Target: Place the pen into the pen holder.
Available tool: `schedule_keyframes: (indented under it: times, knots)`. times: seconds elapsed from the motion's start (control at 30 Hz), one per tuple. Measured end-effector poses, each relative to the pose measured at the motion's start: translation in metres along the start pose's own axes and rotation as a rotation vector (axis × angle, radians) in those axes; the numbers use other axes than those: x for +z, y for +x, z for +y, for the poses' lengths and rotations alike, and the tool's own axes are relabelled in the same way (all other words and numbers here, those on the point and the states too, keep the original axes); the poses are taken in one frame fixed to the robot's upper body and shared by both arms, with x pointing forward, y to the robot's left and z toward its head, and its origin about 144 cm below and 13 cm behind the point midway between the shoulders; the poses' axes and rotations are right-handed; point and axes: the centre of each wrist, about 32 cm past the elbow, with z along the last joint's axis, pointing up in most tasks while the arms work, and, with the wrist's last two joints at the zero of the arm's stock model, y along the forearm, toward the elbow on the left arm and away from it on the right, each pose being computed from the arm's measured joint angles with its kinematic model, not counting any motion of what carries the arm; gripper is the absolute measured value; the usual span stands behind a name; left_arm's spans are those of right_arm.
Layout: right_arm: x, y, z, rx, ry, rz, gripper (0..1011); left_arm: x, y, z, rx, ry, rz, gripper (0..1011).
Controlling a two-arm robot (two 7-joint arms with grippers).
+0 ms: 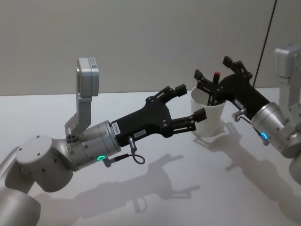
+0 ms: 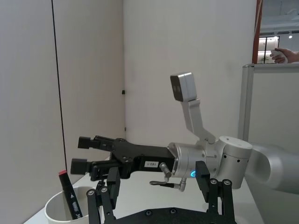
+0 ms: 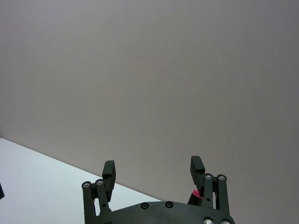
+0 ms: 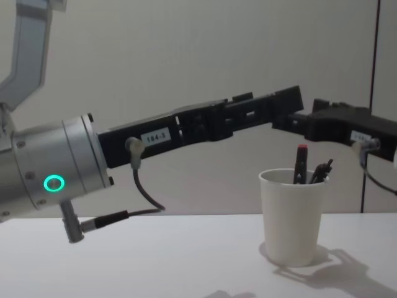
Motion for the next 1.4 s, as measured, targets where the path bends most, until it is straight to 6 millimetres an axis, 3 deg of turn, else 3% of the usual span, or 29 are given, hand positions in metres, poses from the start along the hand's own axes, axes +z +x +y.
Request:
schedule_keyframes:
  times: [0.33,0.63,1.4]
  knots:
    - [0.012,-0.001,-0.014,-0.022,0.039,0.012,1001,0.0,0.0,0.0,0.0,0.0,0.0,1001]
    - [0.01,-0.002,-0.018,-0.034,0.028,0.014,1002,-0.001,-0.002,0.0,0.041,0.019,-0.013,1001]
    - [-0.002,-0.022,-0.075,-0.187,-0.099,-0.008,1002,-0.008,-0.017,-0.003,0.31,0.126,-0.132,1001]
